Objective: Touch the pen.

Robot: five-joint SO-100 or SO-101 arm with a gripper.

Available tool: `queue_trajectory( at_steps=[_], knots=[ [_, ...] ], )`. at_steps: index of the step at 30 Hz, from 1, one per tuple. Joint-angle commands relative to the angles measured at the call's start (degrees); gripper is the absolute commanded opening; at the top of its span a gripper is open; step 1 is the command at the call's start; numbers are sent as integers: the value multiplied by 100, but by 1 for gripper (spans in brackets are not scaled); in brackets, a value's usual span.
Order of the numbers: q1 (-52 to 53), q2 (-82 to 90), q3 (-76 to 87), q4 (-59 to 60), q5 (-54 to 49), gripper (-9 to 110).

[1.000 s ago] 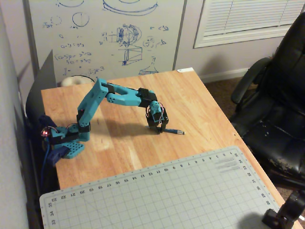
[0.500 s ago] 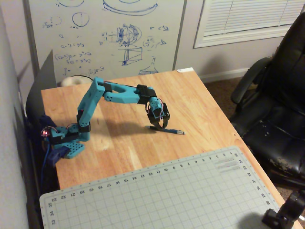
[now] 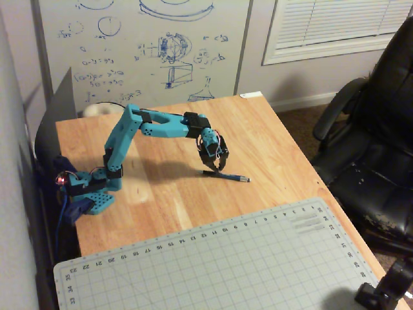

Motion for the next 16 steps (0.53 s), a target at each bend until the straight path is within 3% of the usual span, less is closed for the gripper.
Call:
queue_trajectory(
  at_steps=[1, 16],
  knots=[
    [-35, 79, -439, -62, 62, 0],
    [-35, -26, -422, -53, 62, 0]
  ],
)
